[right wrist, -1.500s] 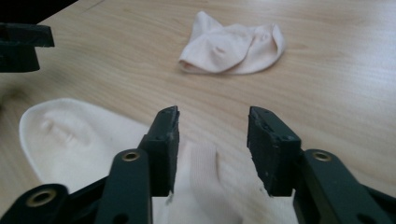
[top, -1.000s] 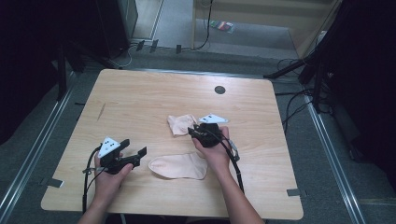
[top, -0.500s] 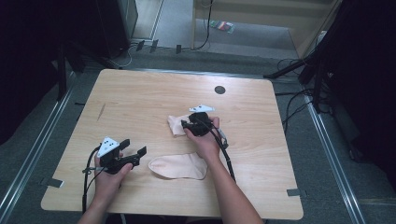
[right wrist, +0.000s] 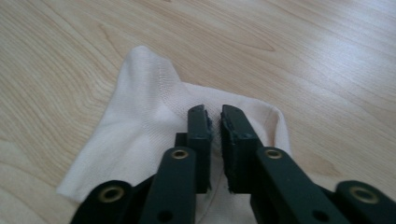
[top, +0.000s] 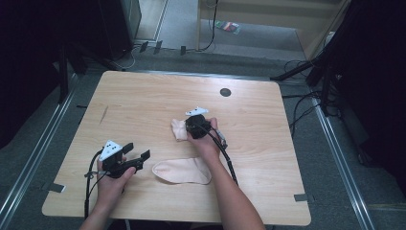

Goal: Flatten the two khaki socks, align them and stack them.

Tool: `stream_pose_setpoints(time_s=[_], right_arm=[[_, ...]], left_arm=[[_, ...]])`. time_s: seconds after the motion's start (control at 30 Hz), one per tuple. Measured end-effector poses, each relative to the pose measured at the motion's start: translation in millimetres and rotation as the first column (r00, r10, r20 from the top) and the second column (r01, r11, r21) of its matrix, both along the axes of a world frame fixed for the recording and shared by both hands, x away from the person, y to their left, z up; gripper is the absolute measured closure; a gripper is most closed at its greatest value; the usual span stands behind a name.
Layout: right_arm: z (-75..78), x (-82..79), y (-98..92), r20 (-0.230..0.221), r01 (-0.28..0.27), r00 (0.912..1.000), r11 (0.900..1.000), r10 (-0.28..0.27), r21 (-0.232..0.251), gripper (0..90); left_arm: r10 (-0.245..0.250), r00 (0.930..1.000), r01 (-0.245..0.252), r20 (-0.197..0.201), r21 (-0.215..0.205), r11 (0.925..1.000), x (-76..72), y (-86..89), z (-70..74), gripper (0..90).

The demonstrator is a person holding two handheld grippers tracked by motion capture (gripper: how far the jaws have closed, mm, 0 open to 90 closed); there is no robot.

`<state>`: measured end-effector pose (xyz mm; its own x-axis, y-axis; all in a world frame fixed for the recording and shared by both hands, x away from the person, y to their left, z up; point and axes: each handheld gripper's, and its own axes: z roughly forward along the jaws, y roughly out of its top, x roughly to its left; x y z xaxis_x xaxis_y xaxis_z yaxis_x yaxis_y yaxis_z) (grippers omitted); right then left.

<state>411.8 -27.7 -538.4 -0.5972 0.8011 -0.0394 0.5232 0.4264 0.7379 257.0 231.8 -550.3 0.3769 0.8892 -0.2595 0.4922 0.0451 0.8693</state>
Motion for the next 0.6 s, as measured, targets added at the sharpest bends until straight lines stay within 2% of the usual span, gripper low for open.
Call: stream_pose_setpoints(time_s=[0.13, 0.2, 0.23, 0.3, 0.37, 0.4, 0.47, 0.5, 0.53, 0.6], right_arm=[[6.9, -6.3, -1.3, 0.03, -0.004, 0.9996, 1.0, 0.004, 0.018, 87.7], [18.3, -10.7, -1.3, 0.053, -0.008, 0.9986, 0.999, 0.005, 0.053, 87.8], [18.3, -10.7, -1.3, 0.053, -0.008, 0.9986, 0.999, 0.005, 0.053, 87.8], [31.3, -14.9, -0.2, 0.068, -0.014, 0.9976, 0.997, 0.008, 0.082, 87.9], [35.8, -15.9, 0.2, 0.072, -0.018, 0.9973, 0.996, 0.012, 0.088, 88.1], [45.7, -18.2, 1.5, 0.077, -0.023, 0.9969, 0.995, 0.015, 0.102, 88.2], [55.6, -19.6, 3.3, 0.081, -0.034, 0.9964, 0.993, 0.025, 0.113, 88.3], [55.6, -19.6, 3.3, 0.081, -0.034, 0.9964, 0.993, 0.025, 0.113, 88.3], [65.2, -21.1, 6.8, 0.089, -0.046, 0.9954, 0.992, 0.036, 0.117, 88.4], [75.2, -23.7, 11.6, 0.1, -0.067, 0.9935, 0.989, 0.054, 0.132, 88.4]], left_arm=[[0.004, 1.0, -0.004, -0.002, -0.011, 0.9999, 0.6, 0.3, -0.1, 20.7], [0.001, 0.9999, -0.002, -0.012, -0.025, 0.9997, 1.9, 1.6, -0.4, 20.7], [0.001, 0.9999, -0.002, -0.012, -0.025, 0.9997, 1.9, 1.6, -0.4, 20.7], [0.005, 0.9997, -0.006, -0.024, -0.023, 0.9997, 3.5, 2.6, 0.7, 20.6], [0.01, 0.9996, -0.01, -0.026, -0.019, 0.9998, 4.1, 2.0, 1.4, 20.6], [0.012, 0.9996, -0.012, -0.025, -0.001, 0.9999, 6.6, 0.6, 3.0, 20.6], [0.011, 0.9997, -0.011, -0.02, 0.0, 0.9999, 10.0, -0.2, 4.0, 20.7], [0.011, 0.9997, -0.011, -0.02, 0.0, 0.9999, 10.0, -0.2, 4.0, 20.7], [0.009, 0.9997, -0.009, -0.025, -0.009, 0.9999, 13.6, -0.2, 3.3, 20.7], [0.01, 0.9995, -0.011, -0.029, -0.01, 0.9999, 14.5, 1.0, 2.8, 20.8]])
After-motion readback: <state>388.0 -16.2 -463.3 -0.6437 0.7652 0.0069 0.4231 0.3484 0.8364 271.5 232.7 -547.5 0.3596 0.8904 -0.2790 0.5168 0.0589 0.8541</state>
